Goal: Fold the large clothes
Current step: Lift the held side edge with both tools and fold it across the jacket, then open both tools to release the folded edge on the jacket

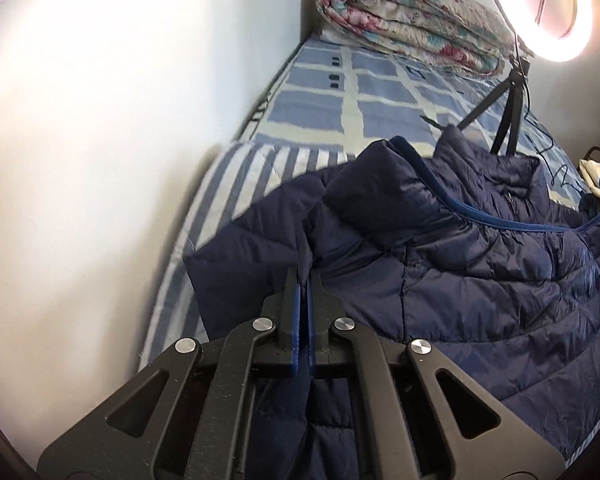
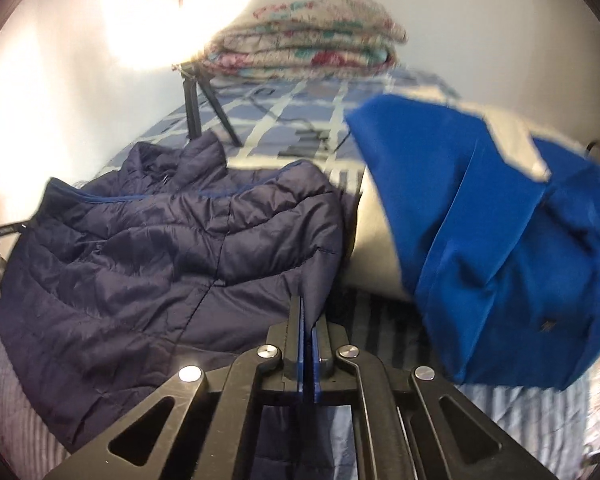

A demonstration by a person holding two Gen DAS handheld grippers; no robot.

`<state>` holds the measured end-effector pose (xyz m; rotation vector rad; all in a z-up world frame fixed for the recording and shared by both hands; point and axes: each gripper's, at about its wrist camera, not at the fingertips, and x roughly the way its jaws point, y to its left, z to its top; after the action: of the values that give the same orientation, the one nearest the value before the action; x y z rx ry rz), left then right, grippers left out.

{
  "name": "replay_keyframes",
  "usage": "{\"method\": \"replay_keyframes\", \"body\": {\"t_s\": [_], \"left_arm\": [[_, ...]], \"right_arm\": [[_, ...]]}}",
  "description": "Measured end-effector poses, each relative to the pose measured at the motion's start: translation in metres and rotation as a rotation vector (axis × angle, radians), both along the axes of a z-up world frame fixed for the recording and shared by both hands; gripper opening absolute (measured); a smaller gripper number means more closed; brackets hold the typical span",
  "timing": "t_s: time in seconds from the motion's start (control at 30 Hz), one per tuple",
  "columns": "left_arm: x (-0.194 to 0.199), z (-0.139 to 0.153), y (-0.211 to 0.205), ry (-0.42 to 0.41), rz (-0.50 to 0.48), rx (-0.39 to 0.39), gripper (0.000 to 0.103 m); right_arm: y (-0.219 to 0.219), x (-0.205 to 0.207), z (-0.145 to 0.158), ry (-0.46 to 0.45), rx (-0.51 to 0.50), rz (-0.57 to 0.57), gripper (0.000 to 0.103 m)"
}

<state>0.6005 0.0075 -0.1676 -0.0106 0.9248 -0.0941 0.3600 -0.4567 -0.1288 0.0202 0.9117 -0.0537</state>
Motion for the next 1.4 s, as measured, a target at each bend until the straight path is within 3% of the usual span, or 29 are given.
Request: {"method": "replay_keyframes", "body": {"t_s": [0.2, 0.33, 0.53, 0.63, 0.7, 0.83, 0.9, 1.03, 1.2, 1.4], "left_arm": [[0.026, 0.015, -0.007, -0.062, 0.039, 0.026, 0.0], [0.049, 0.004, -0.015, -0.05, 0.075, 0.043, 0.0], [0.065, -0.037, -0.03, -0.002, 0.1, 0.143, 0.003], [0.068, -0.043, -0.031, 0.023, 0.112, 0.167, 0.014], [0.065, -0.035, -0.029, 0.013, 0.14, 0.182, 0.043], [0.043, 0.003, -0.028, -0.062, 0.121, 0.108, 0.048], [0.023, 0.024, -0.04, -0.086, 0.07, 0.076, 0.048], [-0.014, 0.043, -0.089, -0.112, -0.089, 0.073, 0.048], [-0.045, 0.03, -0.168, -0.075, -0.274, 0.06, 0.048], [-0.026, -0.005, -0.237, -0.019, -0.325, 0.109, 0.048]], "right_arm": [[0.018, 0.015, 0.022, -0.094, -0.153, -0.023, 0.0], [0.016, 0.037, 0.008, -0.057, -0.185, -0.054, 0.0], [0.019, 0.053, -0.028, 0.029, -0.243, -0.067, 0.0], [0.02, 0.056, -0.032, 0.05, -0.242, -0.062, 0.0], [0.018, 0.054, -0.028, 0.053, -0.219, -0.062, 0.0], [0.006, 0.036, 0.002, -0.002, -0.104, -0.083, 0.028], [0.003, 0.018, 0.012, -0.024, -0.047, -0.097, 0.031], [0.003, -0.036, 0.026, -0.017, 0.022, -0.134, 0.07], [-0.004, -0.095, 0.005, 0.043, 0.094, -0.214, 0.075], [-0.026, -0.131, -0.043, 0.155, 0.283, -0.318, 0.077]]}}
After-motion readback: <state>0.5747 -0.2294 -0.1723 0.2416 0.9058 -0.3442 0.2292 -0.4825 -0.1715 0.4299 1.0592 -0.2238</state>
